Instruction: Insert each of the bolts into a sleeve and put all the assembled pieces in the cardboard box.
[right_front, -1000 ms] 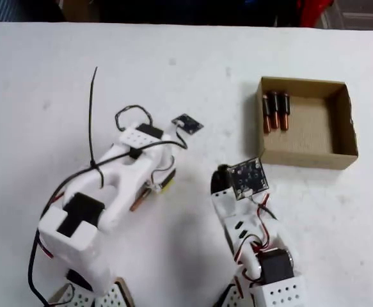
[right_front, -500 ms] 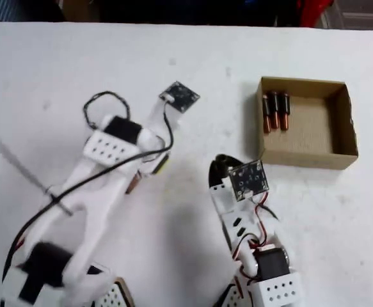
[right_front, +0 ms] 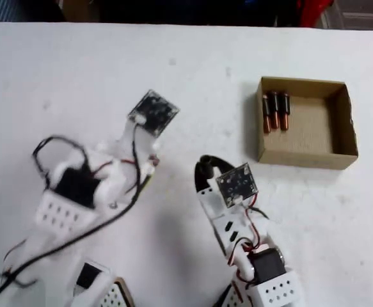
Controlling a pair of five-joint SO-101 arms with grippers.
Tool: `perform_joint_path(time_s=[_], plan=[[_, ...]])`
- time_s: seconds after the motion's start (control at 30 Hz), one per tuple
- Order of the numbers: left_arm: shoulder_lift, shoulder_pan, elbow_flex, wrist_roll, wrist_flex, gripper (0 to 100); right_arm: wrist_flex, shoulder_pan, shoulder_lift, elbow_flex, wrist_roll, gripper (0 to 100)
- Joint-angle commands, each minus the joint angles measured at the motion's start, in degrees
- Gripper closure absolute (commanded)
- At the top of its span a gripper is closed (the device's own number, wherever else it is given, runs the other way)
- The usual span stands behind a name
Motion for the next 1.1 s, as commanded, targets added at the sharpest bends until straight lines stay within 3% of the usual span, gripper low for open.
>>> perform_joint_path(time_s=[0.0,0.53,0.63,0.8,1.07], plan=[[-9.5,-0.1,1.6,0.4,-0.2,98,-1.4,-3.1,-0.7,0.5,-0.6,98.2],[-40.5,-0.2,17.8,0.7,-17.1,98,-7.4,-10.7,-0.7,0.5,-0.5,98.2],[-42.7,-0.2,18.6,2.4,-20.2,98,-9.3,-10.7,-0.7,0.5,-0.5,98.2],[-43.2,-0.2,18.4,12.0,-25.9,98,-10.3,-10.8,-0.7,0.5,-0.6,98.2],[-43.3,0.3,18.6,13.4,-35.4,98,-13.9,-16.6,-0.7,0.5,-0.6,98.2]])
